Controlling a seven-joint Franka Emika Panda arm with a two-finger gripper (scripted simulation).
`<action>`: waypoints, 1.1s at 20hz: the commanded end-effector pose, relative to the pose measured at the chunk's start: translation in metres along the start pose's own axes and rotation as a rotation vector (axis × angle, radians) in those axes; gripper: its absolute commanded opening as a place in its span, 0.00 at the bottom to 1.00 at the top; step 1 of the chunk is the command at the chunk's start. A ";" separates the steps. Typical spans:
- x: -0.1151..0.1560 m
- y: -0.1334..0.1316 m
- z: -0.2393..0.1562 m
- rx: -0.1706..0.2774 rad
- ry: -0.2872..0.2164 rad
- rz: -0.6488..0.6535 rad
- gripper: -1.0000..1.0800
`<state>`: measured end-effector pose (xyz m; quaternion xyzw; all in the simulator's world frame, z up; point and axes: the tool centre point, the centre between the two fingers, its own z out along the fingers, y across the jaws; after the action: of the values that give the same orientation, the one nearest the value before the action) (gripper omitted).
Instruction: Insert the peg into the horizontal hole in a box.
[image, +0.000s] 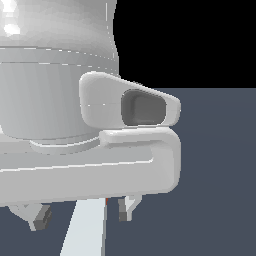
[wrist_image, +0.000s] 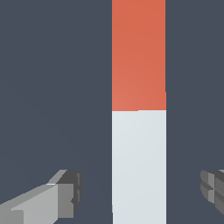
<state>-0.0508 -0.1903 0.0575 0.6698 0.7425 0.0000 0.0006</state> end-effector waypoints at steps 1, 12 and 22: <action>-0.001 -0.001 0.013 0.001 0.001 -0.001 0.96; -0.002 0.000 0.037 0.001 0.001 -0.003 0.00; -0.002 0.000 0.037 0.000 0.001 -0.003 0.00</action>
<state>-0.0503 -0.1925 0.0205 0.6687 0.7435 0.0002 0.0000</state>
